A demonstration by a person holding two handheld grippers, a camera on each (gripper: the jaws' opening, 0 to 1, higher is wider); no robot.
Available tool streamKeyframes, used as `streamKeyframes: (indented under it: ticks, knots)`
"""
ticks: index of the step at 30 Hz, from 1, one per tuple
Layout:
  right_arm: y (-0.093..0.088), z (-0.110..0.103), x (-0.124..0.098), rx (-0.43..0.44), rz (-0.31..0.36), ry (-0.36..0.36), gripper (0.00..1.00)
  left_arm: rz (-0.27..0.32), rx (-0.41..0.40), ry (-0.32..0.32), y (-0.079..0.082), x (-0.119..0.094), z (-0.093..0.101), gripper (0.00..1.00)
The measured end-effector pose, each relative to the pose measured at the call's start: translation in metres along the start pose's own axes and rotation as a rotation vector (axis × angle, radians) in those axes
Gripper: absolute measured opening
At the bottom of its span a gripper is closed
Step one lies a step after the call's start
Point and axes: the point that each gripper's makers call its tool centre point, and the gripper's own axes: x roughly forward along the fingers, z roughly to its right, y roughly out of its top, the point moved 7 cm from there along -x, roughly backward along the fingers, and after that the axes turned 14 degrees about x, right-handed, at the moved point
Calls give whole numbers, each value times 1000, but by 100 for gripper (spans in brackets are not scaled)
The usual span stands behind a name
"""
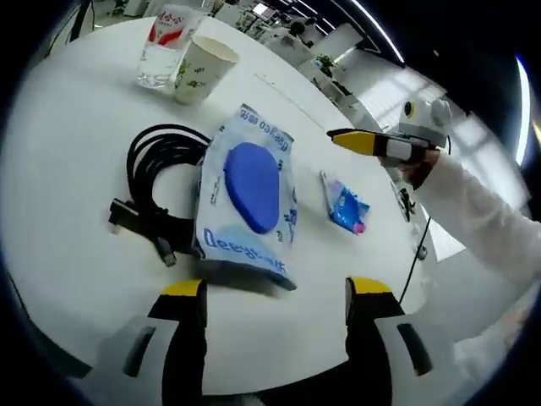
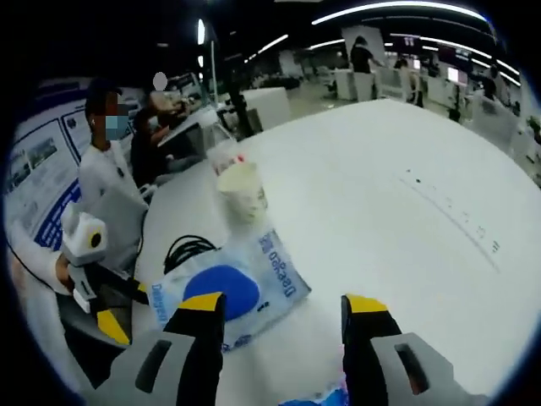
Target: Arrange the tabletop items into an orderly group along one side of the table until the central work area is clear of visible clutter.
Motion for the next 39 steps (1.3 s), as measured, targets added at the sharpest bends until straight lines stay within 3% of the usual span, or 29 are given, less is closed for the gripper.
streamKeyframes:
  ticks: [10,18,23,26,31,33,36,37,39]
  knots:
    - [-7,3,26,27,-56,47,51,3,-55,-19,-1,7,-1,56]
    - [-19,2,41,13,-136,94,41,-1,-80,-51,-3,13,-2,25]
    - [-26,3,48,16,-160,101,37,32,-113,-44,-1,16,-7,14]
    - [-24,4,51,7,-142,93,32,30,-123,-40,-2,17,-10,8]
    - [-27,9,52,50,-140,64,16,29,-124,-40,-3,18,-13,2]
    - [-28,8,49,101,-125,63,13,26,-112,-45,-3,17,-13,1]
    - [-28,13,46,174,-100,65,0,25,-109,-51,-2,16,-12,0]
    - [-27,13,45,229,-79,70,0,24,-95,-54,-1,16,-11,0]
    - [-28,11,41,257,-65,74,0,20,-88,-53,-1,15,-11,0]
